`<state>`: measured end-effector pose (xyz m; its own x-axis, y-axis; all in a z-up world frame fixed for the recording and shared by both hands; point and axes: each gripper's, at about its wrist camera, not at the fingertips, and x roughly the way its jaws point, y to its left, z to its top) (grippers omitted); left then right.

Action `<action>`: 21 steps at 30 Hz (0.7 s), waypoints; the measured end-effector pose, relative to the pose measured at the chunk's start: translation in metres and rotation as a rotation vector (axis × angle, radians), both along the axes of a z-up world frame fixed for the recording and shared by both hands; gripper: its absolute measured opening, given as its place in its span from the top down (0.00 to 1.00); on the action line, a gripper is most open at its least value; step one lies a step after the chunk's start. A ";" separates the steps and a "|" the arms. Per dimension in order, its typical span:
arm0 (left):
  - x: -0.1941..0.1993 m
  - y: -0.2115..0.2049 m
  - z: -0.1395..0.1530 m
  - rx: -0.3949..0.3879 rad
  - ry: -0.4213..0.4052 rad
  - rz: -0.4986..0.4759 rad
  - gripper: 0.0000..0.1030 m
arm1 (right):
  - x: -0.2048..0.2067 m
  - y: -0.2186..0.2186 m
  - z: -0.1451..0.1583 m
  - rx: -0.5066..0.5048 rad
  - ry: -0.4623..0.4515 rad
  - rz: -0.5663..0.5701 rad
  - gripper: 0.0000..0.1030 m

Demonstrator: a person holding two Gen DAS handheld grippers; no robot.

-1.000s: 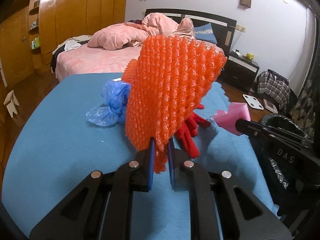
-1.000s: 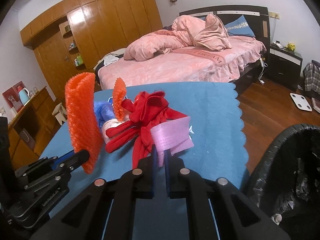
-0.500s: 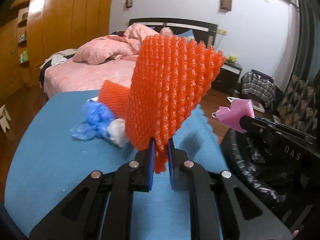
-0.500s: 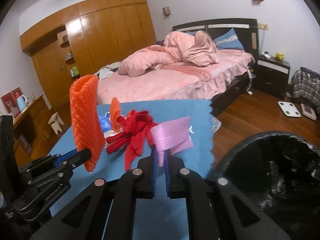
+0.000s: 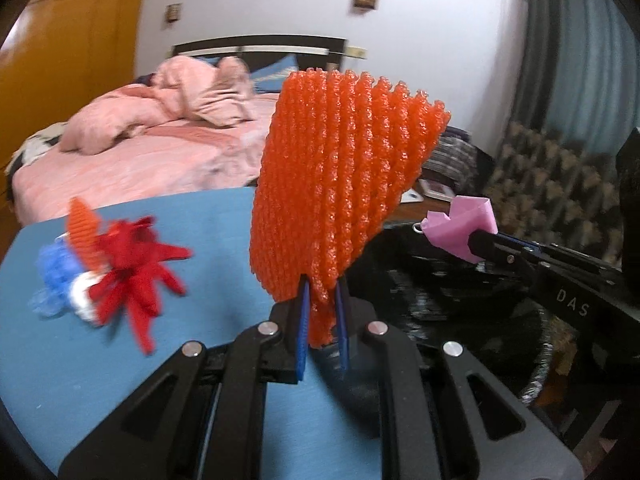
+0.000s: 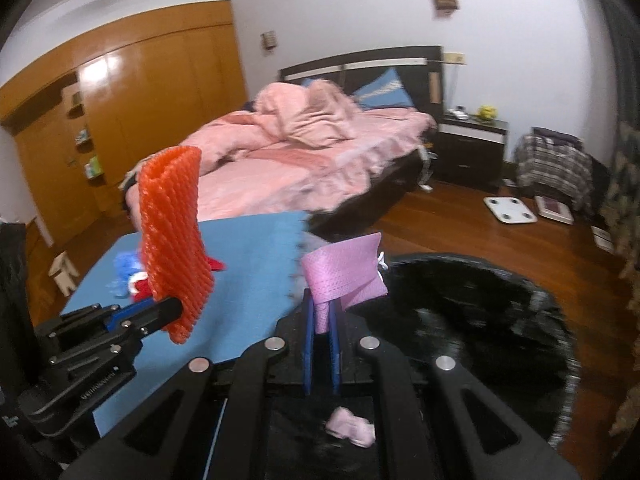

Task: Collect trash
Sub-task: 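Move both grippers over the black bin and release the mesh sleeve and packet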

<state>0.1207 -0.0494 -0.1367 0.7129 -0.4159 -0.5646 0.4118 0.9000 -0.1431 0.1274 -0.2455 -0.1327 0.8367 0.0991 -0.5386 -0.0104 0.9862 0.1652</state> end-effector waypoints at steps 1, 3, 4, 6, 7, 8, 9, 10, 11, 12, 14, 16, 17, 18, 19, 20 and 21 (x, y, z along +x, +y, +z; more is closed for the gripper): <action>-0.001 -0.009 -0.002 -0.005 0.004 -0.022 0.89 | -0.002 -0.007 -0.001 -0.003 0.003 -0.015 0.93; 0.001 -0.026 -0.004 -0.014 0.013 -0.060 0.89 | -0.005 -0.020 -0.002 -0.007 0.007 -0.046 0.93; 0.002 -0.034 -0.005 -0.018 0.017 -0.079 0.89 | -0.007 -0.029 -0.003 -0.008 0.010 -0.064 0.93; 0.001 -0.050 -0.008 -0.022 0.023 -0.115 0.89 | -0.012 -0.041 -0.005 -0.011 0.012 -0.089 0.93; 0.001 -0.057 -0.010 -0.025 0.025 -0.133 0.89 | -0.014 -0.047 -0.005 -0.015 0.016 -0.104 0.93; 0.001 -0.063 -0.012 -0.027 0.028 -0.152 0.87 | -0.015 -0.052 -0.007 -0.018 0.023 -0.116 0.92; 0.002 -0.068 -0.014 -0.024 0.035 -0.171 0.81 | -0.016 -0.058 -0.008 -0.021 0.027 -0.132 0.90; 0.003 -0.071 -0.016 -0.022 0.038 -0.179 0.70 | -0.016 -0.062 -0.009 -0.022 0.028 -0.146 0.87; 0.003 -0.072 -0.019 -0.028 0.044 -0.186 0.62 | -0.018 -0.066 -0.010 -0.020 0.031 -0.159 0.85; 0.001 -0.070 -0.020 -0.034 0.047 -0.188 0.48 | -0.019 -0.071 -0.012 -0.015 0.037 -0.173 0.78; 0.002 -0.063 -0.022 -0.034 0.049 -0.177 0.43 | -0.022 -0.077 -0.016 -0.015 0.038 -0.195 0.64; 0.003 -0.053 -0.025 -0.021 0.050 -0.157 0.38 | -0.024 -0.080 -0.017 -0.008 0.042 -0.208 0.50; 0.003 -0.048 -0.026 -0.014 0.047 -0.142 0.37 | -0.025 -0.081 -0.018 -0.009 0.038 -0.216 0.44; 0.003 -0.039 -0.026 -0.009 0.044 -0.119 0.34 | -0.025 -0.080 -0.018 -0.011 0.033 -0.219 0.31; 0.003 -0.029 -0.025 -0.006 0.046 -0.092 0.32 | -0.026 -0.077 -0.017 -0.016 0.023 -0.218 0.22; 0.004 -0.020 -0.025 -0.006 0.045 -0.070 0.30 | -0.025 -0.073 -0.016 -0.020 0.020 -0.210 0.18; 0.004 -0.010 -0.023 -0.004 0.038 -0.037 0.25 | -0.022 -0.069 -0.015 -0.023 0.019 -0.202 0.10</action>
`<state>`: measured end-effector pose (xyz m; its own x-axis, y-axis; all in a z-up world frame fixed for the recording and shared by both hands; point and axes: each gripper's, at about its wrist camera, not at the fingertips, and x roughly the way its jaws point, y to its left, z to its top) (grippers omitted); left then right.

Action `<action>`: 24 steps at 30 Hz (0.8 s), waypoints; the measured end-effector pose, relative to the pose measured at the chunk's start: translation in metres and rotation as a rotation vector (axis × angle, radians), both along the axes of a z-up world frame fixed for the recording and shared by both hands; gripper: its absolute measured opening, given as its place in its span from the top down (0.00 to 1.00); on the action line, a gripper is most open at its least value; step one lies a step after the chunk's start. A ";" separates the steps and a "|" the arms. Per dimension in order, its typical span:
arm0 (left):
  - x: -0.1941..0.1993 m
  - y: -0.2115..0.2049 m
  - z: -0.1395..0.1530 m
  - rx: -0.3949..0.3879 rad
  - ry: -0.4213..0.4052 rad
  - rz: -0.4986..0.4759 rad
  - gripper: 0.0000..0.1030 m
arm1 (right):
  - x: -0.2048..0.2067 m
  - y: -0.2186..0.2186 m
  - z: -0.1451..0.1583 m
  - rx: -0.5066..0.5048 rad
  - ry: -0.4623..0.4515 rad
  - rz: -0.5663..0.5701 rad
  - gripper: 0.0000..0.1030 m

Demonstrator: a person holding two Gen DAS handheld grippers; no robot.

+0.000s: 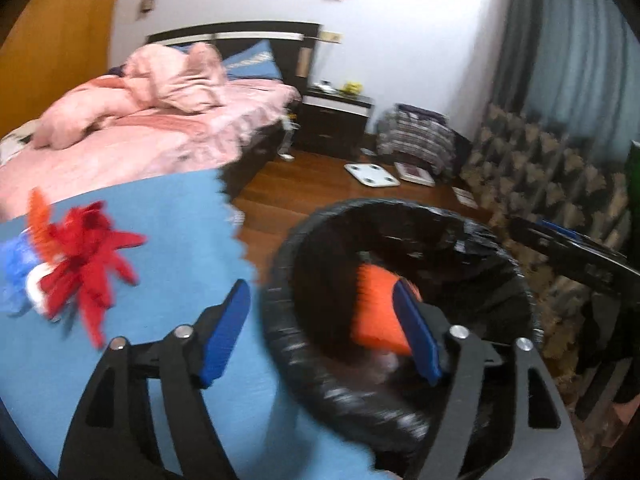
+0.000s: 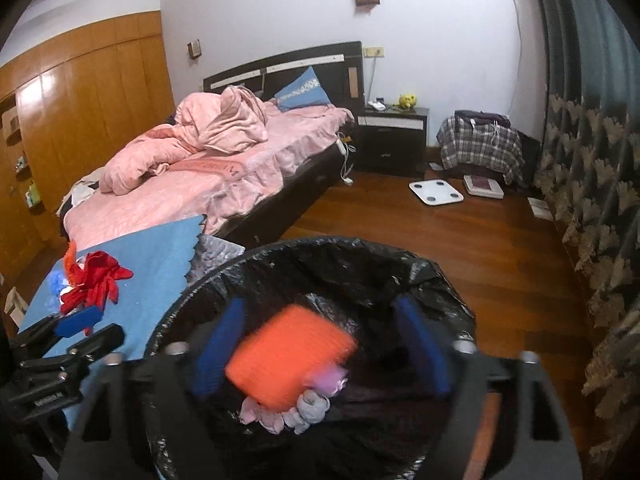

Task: Collect trash
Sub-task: 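Move both grippers over the black bin and release the mesh sleeve and packet, then grasp the blue plastic bag with the left gripper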

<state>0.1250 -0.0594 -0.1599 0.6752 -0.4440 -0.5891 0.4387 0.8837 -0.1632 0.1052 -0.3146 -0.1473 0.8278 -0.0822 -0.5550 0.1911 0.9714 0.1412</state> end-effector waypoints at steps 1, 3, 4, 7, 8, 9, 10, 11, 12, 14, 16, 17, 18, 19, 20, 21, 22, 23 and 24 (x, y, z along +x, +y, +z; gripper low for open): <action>0.000 0.010 0.002 0.004 -0.007 0.032 0.21 | 0.000 0.008 0.002 -0.004 -0.003 0.016 0.06; -0.001 0.034 0.005 0.016 -0.028 0.099 0.15 | 0.003 0.021 0.004 -0.006 -0.007 0.046 0.06; -0.002 0.043 0.007 0.020 -0.034 0.122 0.14 | 0.007 0.031 0.005 -0.005 -0.007 0.070 0.06; -0.004 0.075 0.011 0.035 -0.043 0.208 0.12 | 0.014 0.057 0.006 0.002 -0.013 0.128 0.06; -0.004 0.085 0.012 0.038 -0.042 0.233 0.12 | 0.018 0.066 0.006 0.005 -0.014 0.146 0.06; -0.004 0.100 0.011 0.044 -0.042 0.270 0.12 | 0.020 0.075 0.006 0.009 -0.014 0.162 0.06; -0.003 0.109 0.013 0.050 -0.043 0.293 0.12 | 0.025 0.087 0.005 0.020 -0.014 0.185 0.06; -0.003 0.119 0.013 0.056 -0.044 0.313 0.12 | 0.028 0.096 0.005 0.026 -0.015 0.203 0.06; -0.003 0.130 0.012 0.064 -0.043 0.340 0.12 | 0.032 0.106 0.004 0.029 -0.015 0.222 0.06; -0.003 0.150 0.011 0.073 -0.037 0.384 0.12 | 0.040 0.131 0.002 0.026 -0.015 0.267 0.06; -0.004 0.171 0.008 0.080 -0.031 0.432 0.12 | 0.048 0.152 -0.001 0.027 -0.017 0.304 0.06; -0.004 0.179 0.007 0.082 -0.029 0.450 0.12 | 0.052 0.161 -0.001 0.023 -0.019 0.316 0.06; -0.003 0.187 0.006 0.087 -0.027 0.470 0.12 | 0.055 0.169 -0.002 0.021 -0.018 0.326 0.06; -0.004 0.195 0.004 0.090 -0.025 0.487 0.12 | 0.061 0.180 -0.003 0.021 -0.019 0.340 0.06; -0.002 0.204 0.003 0.093 -0.022 0.505 0.12 | 0.065 0.188 -0.004 0.022 -0.020 0.349 0.06; -0.002 0.210 0.002 0.093 -0.020 0.514 0.12 | 0.069 0.193 -0.005 0.023 -0.019 0.354 0.06; 0.000 0.217 0.001 0.094 -0.016 0.527 0.12 | 0.074 0.203 -0.007 0.023 -0.017 0.362 0.06; 0.002 0.222 -0.001 0.094 -0.013 0.535 0.12 | 0.078 0.209 -0.008 0.023 -0.017 0.368 0.06; 0.004 0.229 -0.003 0.094 -0.009 0.545 0.12 | 0.082 0.215 -0.008 0.023 -0.016 0.373 0.06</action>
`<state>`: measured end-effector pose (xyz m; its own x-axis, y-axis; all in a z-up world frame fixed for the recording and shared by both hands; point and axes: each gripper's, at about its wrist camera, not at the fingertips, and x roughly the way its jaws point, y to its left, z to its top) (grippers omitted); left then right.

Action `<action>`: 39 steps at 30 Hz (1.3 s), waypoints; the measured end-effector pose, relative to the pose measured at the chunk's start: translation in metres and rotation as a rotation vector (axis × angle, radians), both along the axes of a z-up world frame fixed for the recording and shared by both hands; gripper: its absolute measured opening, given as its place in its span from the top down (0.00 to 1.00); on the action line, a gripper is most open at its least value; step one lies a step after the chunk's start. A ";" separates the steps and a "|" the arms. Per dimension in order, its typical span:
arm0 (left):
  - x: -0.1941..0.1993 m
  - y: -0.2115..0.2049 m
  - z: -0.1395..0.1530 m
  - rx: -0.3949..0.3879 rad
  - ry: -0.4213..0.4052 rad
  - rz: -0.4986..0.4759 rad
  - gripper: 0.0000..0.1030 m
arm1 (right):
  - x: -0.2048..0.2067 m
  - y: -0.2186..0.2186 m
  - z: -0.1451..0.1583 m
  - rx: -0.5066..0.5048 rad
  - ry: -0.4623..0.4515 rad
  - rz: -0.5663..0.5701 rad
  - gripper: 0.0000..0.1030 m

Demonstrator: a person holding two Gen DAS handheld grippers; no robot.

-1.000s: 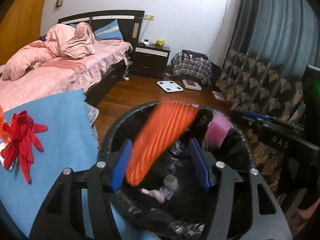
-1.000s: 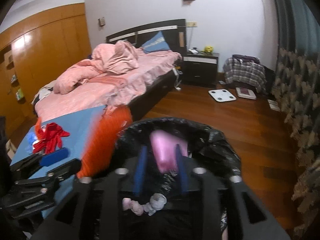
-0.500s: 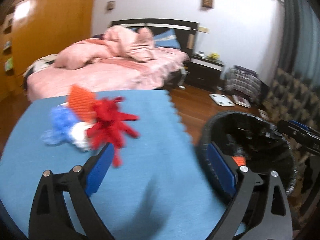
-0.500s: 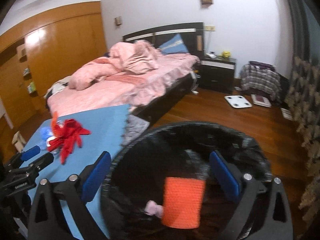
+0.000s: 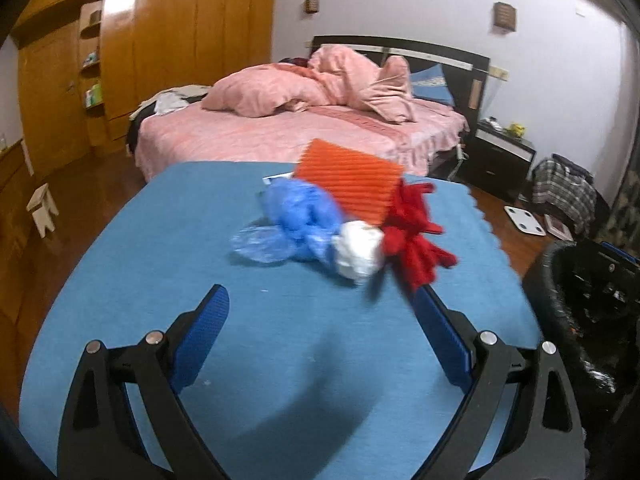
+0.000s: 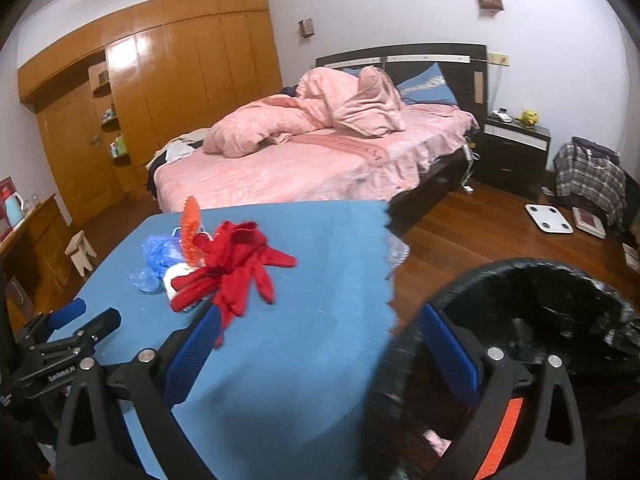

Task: Collect trash
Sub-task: 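Grasp the blue plastic bag with the left gripper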

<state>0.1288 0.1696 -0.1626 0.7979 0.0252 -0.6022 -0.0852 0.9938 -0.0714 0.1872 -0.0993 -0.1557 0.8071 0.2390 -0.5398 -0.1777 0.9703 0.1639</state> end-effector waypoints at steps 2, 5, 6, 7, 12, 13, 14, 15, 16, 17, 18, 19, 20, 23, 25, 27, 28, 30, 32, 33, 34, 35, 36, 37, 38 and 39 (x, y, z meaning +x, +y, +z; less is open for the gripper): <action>0.005 0.010 -0.001 -0.002 0.001 0.014 0.12 | 0.011 0.014 -0.001 -0.004 0.001 0.013 0.06; 0.017 0.022 -0.001 -0.006 -0.004 0.034 0.12 | 0.025 0.029 -0.002 -0.008 -0.003 0.027 0.06; 0.018 0.023 -0.003 -0.005 -0.006 0.038 0.12 | 0.031 0.035 -0.004 -0.011 -0.001 0.033 0.06; 0.022 0.026 -0.003 -0.004 -0.008 0.042 0.12 | 0.035 0.038 -0.006 -0.013 0.001 0.037 0.06; 0.048 0.038 -0.009 0.003 -0.005 0.058 0.12 | 0.054 0.052 -0.020 -0.027 0.029 0.050 0.08; 0.054 0.041 -0.011 -0.001 -0.001 0.060 0.13 | 0.057 0.055 -0.024 -0.030 0.037 0.051 0.09; 0.058 0.042 -0.012 -0.003 0.003 0.062 0.15 | 0.060 0.056 -0.027 -0.032 0.043 0.053 0.10; 0.066 0.044 -0.015 -0.008 0.012 0.060 0.17 | 0.062 0.057 -0.029 -0.034 0.048 0.055 0.10; 0.068 0.044 -0.017 -0.010 0.016 0.057 0.17 | 0.065 0.059 -0.032 -0.037 0.053 0.056 0.11; 0.072 0.043 -0.019 -0.009 0.019 0.057 0.17 | 0.067 0.059 -0.034 -0.038 0.056 0.057 0.11; 0.078 0.043 -0.020 -0.005 0.023 0.055 0.18 | 0.069 0.061 -0.035 -0.041 0.058 0.060 0.12; 0.081 0.042 -0.021 -0.003 0.024 0.053 0.18 | 0.070 0.061 -0.036 -0.044 0.059 0.062 0.12; 0.084 0.042 -0.022 -0.002 0.024 0.052 0.18 | 0.072 0.063 -0.037 -0.049 0.058 0.065 0.12; 0.094 0.039 -0.025 -0.002 0.029 0.051 0.18 | 0.078 0.066 -0.040 -0.060 0.059 0.073 0.13; 0.101 0.039 -0.029 -0.001 0.038 0.049 0.18 | 0.081 0.067 -0.041 -0.059 0.060 0.075 0.13; 0.110 0.039 -0.034 -0.011 0.066 0.040 0.21 | 0.085 0.068 -0.042 -0.061 0.062 0.077 0.13; 0.114 0.040 -0.036 -0.020 0.078 0.034 0.24 | 0.086 0.070 -0.043 -0.062 0.062 0.077 0.13; 0.120 0.040 -0.042 -0.051 0.109 -0.001 0.35 | 0.088 0.071 -0.044 -0.066 0.063 0.079 0.13; 0.123 0.037 -0.044 -0.070 0.115 -0.047 0.49 | 0.089 0.071 -0.045 -0.067 0.065 0.081 0.14; 0.124 0.036 -0.044 -0.073 0.113 -0.065 0.60 | 0.090 0.071 -0.046 -0.067 0.066 0.081 0.14; 0.124 0.033 -0.045 -0.070 0.111 -0.084 0.64 | 0.090 0.071 -0.047 -0.067 0.068 0.082 0.14; 0.123 0.031 -0.045 -0.062 0.107 -0.089 0.66 | 0.090 0.071 -0.047 -0.067 0.070 0.082 0.14; 0.121 0.031 -0.044 -0.065 0.099 -0.099 0.69 | 0.090 0.071 -0.048 -0.067 0.072 0.083 0.14; 0.120 0.030 -0.045 -0.069 0.094 -0.101 0.71 | 0.089 0.071 -0.048 -0.067 0.075 0.084 0.14; 0.119 0.030 -0.044 -0.075 0.087 -0.103 0.72 | 0.089 0.071 -0.048 -0.067 0.075 0.085 0.14; 0.116 0.032 -0.043 -0.084 0.075 -0.104 0.74 | 0.089 0.071 -0.048 -0.067 0.075 0.085 0.14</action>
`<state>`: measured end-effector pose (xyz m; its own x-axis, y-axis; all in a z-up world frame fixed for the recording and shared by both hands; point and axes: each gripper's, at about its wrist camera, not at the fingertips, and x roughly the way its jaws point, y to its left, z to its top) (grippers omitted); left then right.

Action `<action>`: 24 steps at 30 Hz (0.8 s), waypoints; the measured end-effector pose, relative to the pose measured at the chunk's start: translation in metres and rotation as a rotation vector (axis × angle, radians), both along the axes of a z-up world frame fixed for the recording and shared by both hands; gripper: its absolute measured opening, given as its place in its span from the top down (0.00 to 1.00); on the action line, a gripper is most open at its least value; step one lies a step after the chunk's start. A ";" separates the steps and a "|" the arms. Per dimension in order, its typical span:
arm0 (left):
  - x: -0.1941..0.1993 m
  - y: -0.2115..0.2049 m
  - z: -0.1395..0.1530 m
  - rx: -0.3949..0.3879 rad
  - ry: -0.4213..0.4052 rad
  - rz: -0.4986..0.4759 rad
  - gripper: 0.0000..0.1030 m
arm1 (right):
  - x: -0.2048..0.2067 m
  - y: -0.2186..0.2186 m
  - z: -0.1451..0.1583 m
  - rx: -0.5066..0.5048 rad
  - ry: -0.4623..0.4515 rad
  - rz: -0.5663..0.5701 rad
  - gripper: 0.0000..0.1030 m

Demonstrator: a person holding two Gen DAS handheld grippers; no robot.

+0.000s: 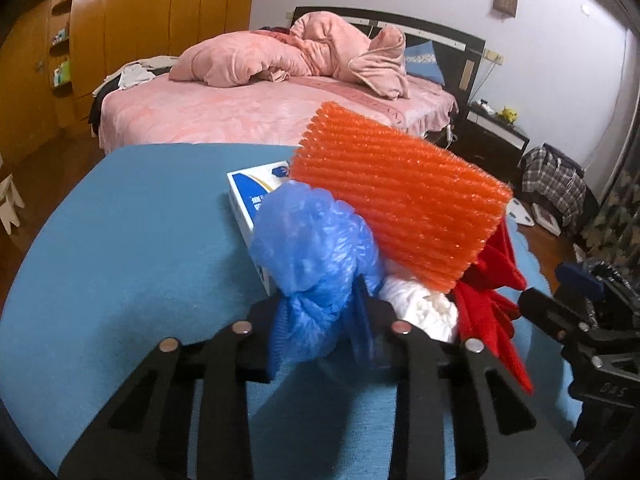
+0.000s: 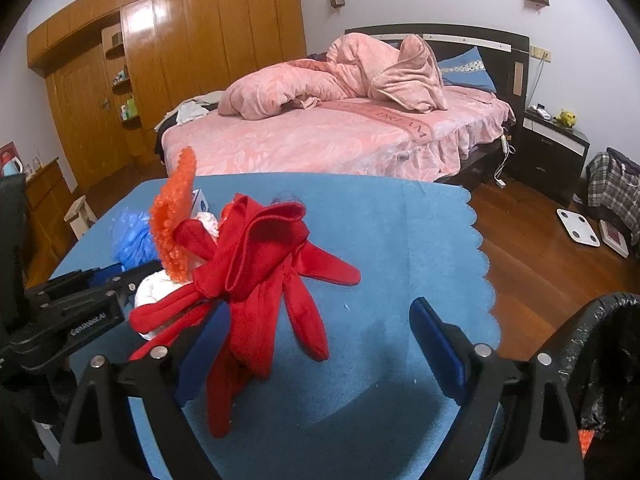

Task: Collect trash
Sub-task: 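Grasp the blue plastic bag with the left gripper, then grasp the white tissue ball with the right gripper while the left gripper holds the blue bag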

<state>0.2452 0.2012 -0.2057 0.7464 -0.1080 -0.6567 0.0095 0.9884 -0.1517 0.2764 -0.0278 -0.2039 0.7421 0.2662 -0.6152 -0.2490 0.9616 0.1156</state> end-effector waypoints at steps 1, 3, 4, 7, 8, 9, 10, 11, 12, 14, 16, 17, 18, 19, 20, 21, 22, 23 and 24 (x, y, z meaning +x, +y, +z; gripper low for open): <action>-0.002 0.000 0.001 -0.003 -0.007 0.003 0.76 | 0.000 0.000 0.000 0.001 0.000 0.000 0.14; -0.010 0.001 0.005 -0.008 -0.027 0.013 0.76 | -0.001 0.000 0.001 0.003 -0.004 0.000 0.14; -0.013 0.001 0.006 -0.009 -0.033 0.017 0.77 | -0.001 0.000 0.003 0.005 -0.009 0.001 0.14; -0.025 0.007 0.015 -0.029 -0.056 0.043 0.77 | -0.003 0.001 0.010 0.013 -0.028 0.003 0.14; -0.027 0.009 0.018 -0.035 -0.063 0.054 0.77 | -0.003 0.002 0.013 0.017 -0.035 0.005 0.14; -0.033 0.012 0.021 -0.036 -0.073 0.071 0.77 | -0.003 0.002 0.015 0.019 -0.040 0.006 0.14; -0.034 0.014 0.024 -0.033 -0.078 0.079 0.77 | -0.004 0.004 0.019 0.024 -0.047 0.008 0.14; -0.036 0.016 0.025 -0.029 -0.082 0.088 0.77 | -0.004 0.005 0.022 0.029 -0.054 0.011 0.14; -0.039 0.018 0.028 -0.021 -0.087 0.098 0.77 | -0.005 0.007 0.024 0.032 -0.060 0.014 0.14; -0.044 0.022 0.032 -0.007 -0.093 0.106 0.77 | -0.008 0.011 0.030 0.041 -0.071 0.025 0.15; -0.050 0.026 0.035 0.023 -0.092 0.114 0.77 | -0.010 0.016 0.035 0.048 -0.077 0.041 0.18; -0.051 0.028 0.035 0.035 -0.089 0.118 0.77 | -0.011 0.020 0.037 0.050 -0.081 0.052 0.19; -0.055 0.030 0.036 0.050 -0.088 0.121 0.77 | -0.012 0.023 0.038 0.052 -0.083 0.059 0.21; -0.056 0.033 0.036 0.056 -0.086 0.122 0.77 | -0.014 0.026 0.040 0.058 -0.085 0.068 0.24; -0.056 0.035 0.036 0.057 -0.082 0.124 0.77 | -0.015 0.029 0.041 0.065 -0.086 0.076 0.26; -0.058 0.037 0.036 0.055 -0.080 0.128 0.77 | -0.015 0.034 0.042 0.069 -0.086 0.090 0.29; -0.059 0.040 0.036 0.051 -0.077 0.132 0.77 | -0.015 0.038 0.043 0.069 -0.083 0.102 0.33; -0.059 0.043 0.036 0.048 -0.075 0.134 0.77 | -0.016 0.042 0.042 0.068 -0.078 0.112 0.36; -0.061 0.044 0.036 0.048 -0.073 0.137 0.77 | -0.017 0.048 0.041 0.073 -0.067 0.133 0.40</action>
